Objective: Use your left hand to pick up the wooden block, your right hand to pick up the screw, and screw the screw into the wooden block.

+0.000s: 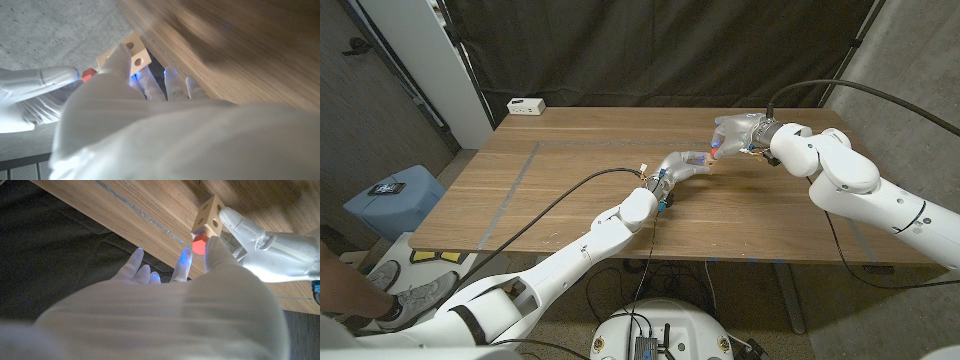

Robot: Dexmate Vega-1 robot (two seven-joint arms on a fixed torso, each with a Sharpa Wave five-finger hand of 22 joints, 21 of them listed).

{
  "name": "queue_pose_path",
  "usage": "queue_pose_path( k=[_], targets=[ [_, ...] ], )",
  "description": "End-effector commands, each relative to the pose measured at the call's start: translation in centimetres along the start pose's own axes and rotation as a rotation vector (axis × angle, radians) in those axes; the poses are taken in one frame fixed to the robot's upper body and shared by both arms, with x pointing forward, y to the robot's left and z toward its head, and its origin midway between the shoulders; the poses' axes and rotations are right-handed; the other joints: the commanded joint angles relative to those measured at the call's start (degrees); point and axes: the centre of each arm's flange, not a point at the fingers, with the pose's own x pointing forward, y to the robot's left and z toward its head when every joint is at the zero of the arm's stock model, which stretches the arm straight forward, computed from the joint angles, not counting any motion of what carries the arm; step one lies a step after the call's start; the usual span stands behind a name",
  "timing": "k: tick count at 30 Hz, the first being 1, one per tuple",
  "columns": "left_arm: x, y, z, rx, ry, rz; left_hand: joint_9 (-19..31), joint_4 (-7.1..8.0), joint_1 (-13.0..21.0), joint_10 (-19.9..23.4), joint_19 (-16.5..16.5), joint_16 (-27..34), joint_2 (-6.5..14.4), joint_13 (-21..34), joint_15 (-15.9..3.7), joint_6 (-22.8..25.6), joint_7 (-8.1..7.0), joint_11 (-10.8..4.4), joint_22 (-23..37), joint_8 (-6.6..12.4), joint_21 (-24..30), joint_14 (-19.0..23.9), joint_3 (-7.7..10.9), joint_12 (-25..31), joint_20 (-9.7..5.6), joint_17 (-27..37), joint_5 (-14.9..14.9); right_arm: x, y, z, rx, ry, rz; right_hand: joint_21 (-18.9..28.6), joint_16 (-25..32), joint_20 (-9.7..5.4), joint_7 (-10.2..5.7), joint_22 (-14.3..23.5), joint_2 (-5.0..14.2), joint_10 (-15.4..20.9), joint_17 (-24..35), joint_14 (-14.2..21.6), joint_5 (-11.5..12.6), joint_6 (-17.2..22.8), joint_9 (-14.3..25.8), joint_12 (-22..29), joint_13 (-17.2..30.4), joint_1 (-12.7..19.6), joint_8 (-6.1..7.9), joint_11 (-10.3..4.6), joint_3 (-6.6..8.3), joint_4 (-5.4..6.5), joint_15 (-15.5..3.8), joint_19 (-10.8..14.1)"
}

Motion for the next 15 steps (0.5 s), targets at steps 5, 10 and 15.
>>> queue_pose_path(
  k=[5,10,15],
  targets=[
    [-0.26,0.09,-0.04,0.001,0.001,0.003,0.11,0.22,-0.10,0.60,0.53,-0.15,0.42,0.13,-4.37,0.26,0.02,-0.10,0.22,0.36,0.02,0.45,0.27,0.51,0.04,0.14,0.35,0.00,0.31,0.21,0.012,-0.006,-0.013,0.61,0.48,-0.22,-0.09,0.12,0.15,0.84,0.23,0.80,0.16,1.18,0.48,0.58,0.20,0.86,0.82,0.20,0.74,0.08,-0.29,1.05],
    [-0.32,0.19,-0.06,0.002,0.001,0.005,0.11,0.20,-0.11,0.58,0.54,-0.17,0.38,0.11,-4.33,0.33,0.10,-0.10,0.22,0.39,0.02,0.45,0.27,0.48,0.04,0.13,0.34,0.05,0.40,0.27,0.015,-0.009,-0.024,0.64,0.56,-0.30,0.09,0.12,0.20,1.22,0.26,1.12,0.17,1.73,0.65,0.62,0.20,1.14,1.19,-0.02,0.93,0.06,-0.63,1.31],
    [-0.34,0.20,-0.05,0.002,0.001,0.003,0.11,0.22,-0.11,0.61,0.52,-0.16,0.40,0.11,-4.34,0.26,0.09,-0.10,0.22,0.35,0.01,0.48,0.28,0.49,0.03,0.13,0.34,0.10,0.49,0.35,0.017,-0.012,-0.032,0.69,0.61,-0.43,0.19,0.12,0.16,1.63,0.29,1.47,0.15,2.61,0.88,0.64,0.20,1.41,1.76,-0.13,1.12,0.09,-0.94,1.75]
  ],
)
